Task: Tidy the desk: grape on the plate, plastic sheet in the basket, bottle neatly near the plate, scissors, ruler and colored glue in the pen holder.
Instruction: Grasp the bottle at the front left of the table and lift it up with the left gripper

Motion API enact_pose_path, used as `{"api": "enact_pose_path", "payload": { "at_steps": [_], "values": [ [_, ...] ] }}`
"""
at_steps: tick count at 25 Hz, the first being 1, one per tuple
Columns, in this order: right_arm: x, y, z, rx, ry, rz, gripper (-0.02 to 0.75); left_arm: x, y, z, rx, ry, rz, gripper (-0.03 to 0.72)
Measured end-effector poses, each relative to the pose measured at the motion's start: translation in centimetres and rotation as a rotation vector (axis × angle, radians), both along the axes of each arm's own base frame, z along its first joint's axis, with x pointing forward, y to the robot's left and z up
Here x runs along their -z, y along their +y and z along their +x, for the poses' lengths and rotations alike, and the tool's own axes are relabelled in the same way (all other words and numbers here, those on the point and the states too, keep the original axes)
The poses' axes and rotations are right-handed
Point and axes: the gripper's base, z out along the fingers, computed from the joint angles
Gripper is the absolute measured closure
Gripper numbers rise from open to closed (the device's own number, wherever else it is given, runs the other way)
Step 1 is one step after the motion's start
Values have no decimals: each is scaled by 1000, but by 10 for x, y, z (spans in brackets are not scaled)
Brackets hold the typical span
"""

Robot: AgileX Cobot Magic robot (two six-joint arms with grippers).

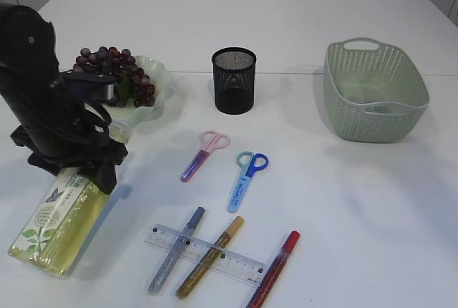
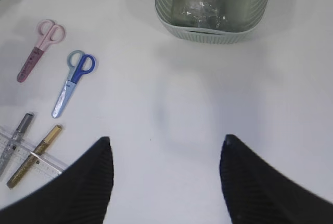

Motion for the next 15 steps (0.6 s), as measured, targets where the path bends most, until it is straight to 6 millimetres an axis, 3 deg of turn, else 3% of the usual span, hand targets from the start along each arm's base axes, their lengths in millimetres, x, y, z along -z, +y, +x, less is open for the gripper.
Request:
{"api": "enact_pose_path", "payload": {
  "at_steps": [7,15],
  "values": [
    [0,0,0,0,0,-2,235,-40,14,-7,-39,-143,-49,243],
    [0,0,0,0,0,-2,235,-74,34,-25,-97,-473,-150,243]
  ]
}}
